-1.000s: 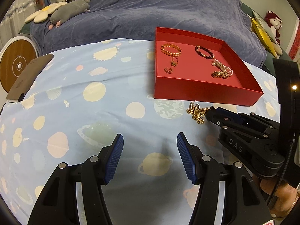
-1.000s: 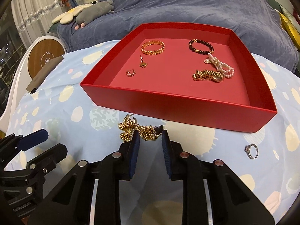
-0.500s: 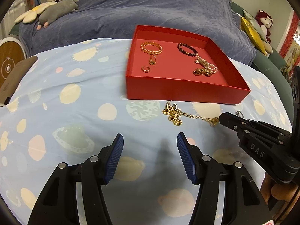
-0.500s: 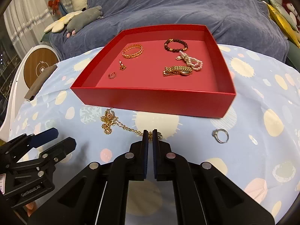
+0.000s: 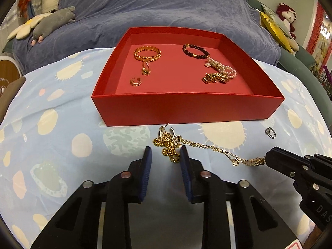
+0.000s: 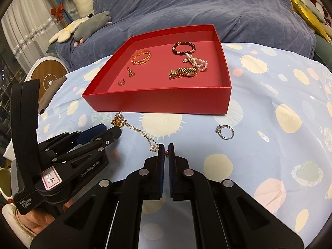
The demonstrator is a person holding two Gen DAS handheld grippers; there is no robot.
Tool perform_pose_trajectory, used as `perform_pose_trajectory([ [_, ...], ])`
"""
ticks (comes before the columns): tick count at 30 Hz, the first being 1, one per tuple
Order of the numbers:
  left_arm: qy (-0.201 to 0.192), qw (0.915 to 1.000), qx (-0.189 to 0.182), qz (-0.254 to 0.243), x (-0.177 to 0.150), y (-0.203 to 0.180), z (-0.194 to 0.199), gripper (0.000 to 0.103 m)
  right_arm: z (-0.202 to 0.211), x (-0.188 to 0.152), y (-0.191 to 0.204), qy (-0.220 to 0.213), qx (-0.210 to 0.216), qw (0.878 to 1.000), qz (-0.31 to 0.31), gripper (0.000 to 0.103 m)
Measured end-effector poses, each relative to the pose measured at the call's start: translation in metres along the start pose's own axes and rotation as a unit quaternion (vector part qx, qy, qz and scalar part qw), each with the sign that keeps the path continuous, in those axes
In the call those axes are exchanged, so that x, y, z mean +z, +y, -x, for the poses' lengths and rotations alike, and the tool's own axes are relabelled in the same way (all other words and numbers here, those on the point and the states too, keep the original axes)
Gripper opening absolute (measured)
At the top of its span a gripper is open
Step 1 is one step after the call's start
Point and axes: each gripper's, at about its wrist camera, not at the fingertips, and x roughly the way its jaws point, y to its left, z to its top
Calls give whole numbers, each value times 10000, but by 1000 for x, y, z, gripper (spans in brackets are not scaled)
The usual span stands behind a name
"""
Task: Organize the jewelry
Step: 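Lift the chain necklace with the right gripper and carry it into the box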
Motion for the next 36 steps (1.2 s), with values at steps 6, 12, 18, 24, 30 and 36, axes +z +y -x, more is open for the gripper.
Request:
perform_pose_trajectory([
  [6,11,9999,-94,-60,-3,4,5,5,10,3,-3,-103,26,9999,-42,3],
  [12,-76,9993,-324,196,-4,17,32,5,36,7,-4,-384,74,9992,-61,3],
  [18,-235,9976,-536,367,-5,28,66,2,66,14,-4,-755,165,9970,-80,3],
  [24,-405,9964,-657,352,-8,30,94,2,90,19,2,-1027,267,9943,-56,3],
  [30,-562,9940,-841,413,-4,34,122,2,110,24,9,-1259,359,9914,-52,3],
  [36,-809,9911,-967,422,5,33,154,2,128,27,18,-1429,454,9887,-34,3],
])
